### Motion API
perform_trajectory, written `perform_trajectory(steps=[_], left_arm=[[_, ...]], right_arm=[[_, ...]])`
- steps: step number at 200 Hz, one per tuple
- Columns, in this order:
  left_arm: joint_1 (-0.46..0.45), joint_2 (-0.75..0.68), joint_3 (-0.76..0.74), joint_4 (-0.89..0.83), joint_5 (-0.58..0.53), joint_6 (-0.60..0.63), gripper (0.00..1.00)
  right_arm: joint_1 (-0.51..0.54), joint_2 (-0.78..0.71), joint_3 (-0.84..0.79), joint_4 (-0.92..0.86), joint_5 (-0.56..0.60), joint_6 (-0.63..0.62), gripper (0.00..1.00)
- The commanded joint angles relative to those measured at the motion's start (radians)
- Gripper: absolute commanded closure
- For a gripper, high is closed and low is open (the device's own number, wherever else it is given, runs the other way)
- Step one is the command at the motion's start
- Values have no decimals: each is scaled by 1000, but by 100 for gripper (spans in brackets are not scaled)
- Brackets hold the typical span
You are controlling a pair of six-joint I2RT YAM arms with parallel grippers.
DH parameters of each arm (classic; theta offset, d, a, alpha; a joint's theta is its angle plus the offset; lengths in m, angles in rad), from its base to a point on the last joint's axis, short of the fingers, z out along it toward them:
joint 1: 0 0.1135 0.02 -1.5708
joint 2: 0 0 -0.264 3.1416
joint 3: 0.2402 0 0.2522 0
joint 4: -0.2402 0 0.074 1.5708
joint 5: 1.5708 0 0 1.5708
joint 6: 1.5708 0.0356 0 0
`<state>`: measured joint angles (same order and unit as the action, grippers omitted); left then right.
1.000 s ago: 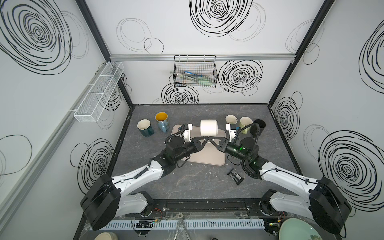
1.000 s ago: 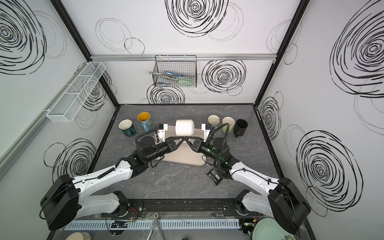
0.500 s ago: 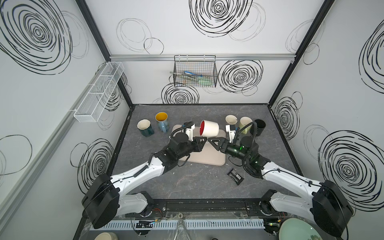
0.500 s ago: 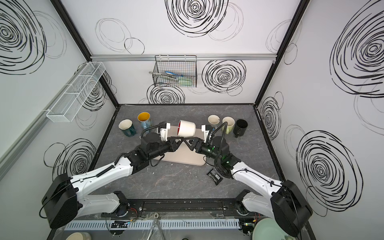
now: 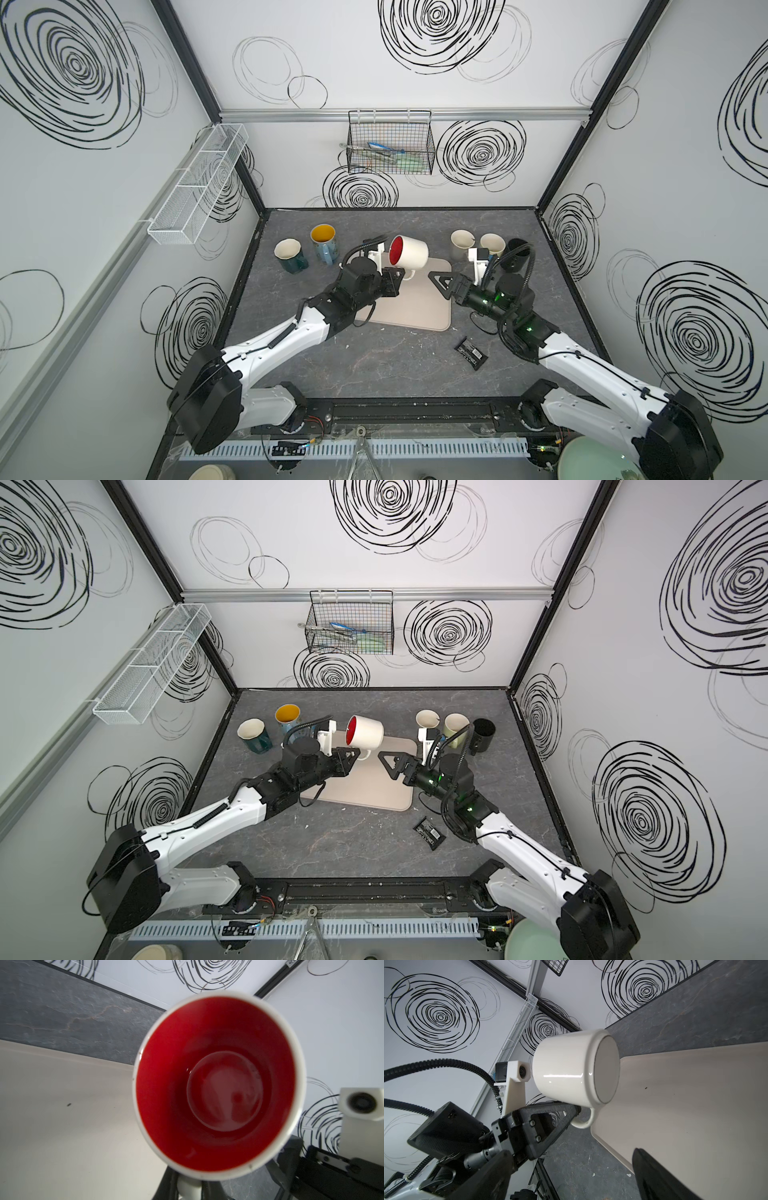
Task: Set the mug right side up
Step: 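Rotate the white mug upright with the left gripper while the right gripper opens and withdraws, then carry the upright white mug with the left gripper beside the blue mug and release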
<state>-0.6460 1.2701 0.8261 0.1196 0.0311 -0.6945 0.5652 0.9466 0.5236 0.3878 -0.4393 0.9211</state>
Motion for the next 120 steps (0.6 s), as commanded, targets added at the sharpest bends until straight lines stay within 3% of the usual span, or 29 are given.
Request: perform_trajectory(steps=[1,55,120], left_arm=[[73,-47,44,26,-68,55,100],[303,-57,67,-173,-168,142,100],[292,205,305,-333,-456,262,100]], right_arm=[[-8,-69,-30,-50,80,-77,5],[-22,-137,-44,-140,108,-156,3],[-68,-140,-53,-192,34,-184,3]])
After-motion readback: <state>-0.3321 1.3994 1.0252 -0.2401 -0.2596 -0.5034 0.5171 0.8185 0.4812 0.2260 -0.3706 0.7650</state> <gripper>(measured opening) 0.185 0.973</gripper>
